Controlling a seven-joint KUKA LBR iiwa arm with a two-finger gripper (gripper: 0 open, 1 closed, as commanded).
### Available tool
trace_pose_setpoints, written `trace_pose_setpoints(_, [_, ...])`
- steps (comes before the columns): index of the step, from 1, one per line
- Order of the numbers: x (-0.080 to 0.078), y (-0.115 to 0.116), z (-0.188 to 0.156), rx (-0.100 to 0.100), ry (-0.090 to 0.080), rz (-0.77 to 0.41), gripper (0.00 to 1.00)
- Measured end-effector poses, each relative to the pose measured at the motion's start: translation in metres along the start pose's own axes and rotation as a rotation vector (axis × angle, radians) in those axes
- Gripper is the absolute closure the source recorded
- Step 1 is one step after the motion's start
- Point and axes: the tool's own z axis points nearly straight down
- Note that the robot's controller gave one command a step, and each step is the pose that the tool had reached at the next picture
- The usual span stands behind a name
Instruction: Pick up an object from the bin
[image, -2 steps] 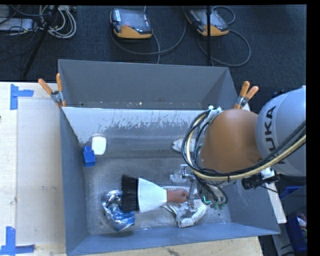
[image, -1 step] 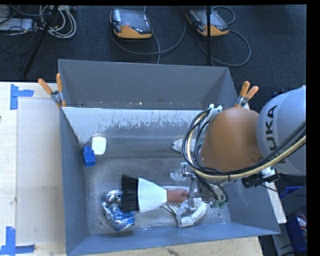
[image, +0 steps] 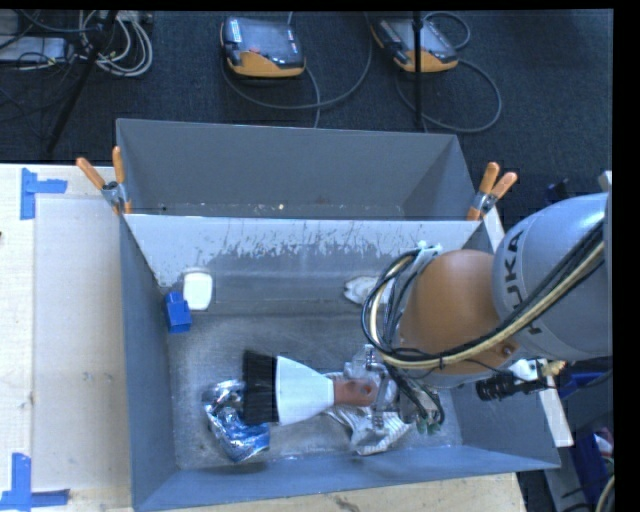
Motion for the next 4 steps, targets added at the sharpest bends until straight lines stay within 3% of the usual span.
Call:
trace_pose_setpoints(1, [-0.0035, -0.0178, 0.0299, -0.006, -0.007, 0.006, 0.0])
trace_pose_setpoints(2, [-0.0035, -0.0172, 0.03, -0.001, -0.003, 0.082, 0.0])
trace_pose_setpoints(3, [-0.0047, -0.0176, 0.0291, 0.001, -0.003, 0.012, 0.0])
trace_pose_setpoints(4, [-0.002, -0.0173, 0.0268, 0.001, 0.017, 0.078, 1.0])
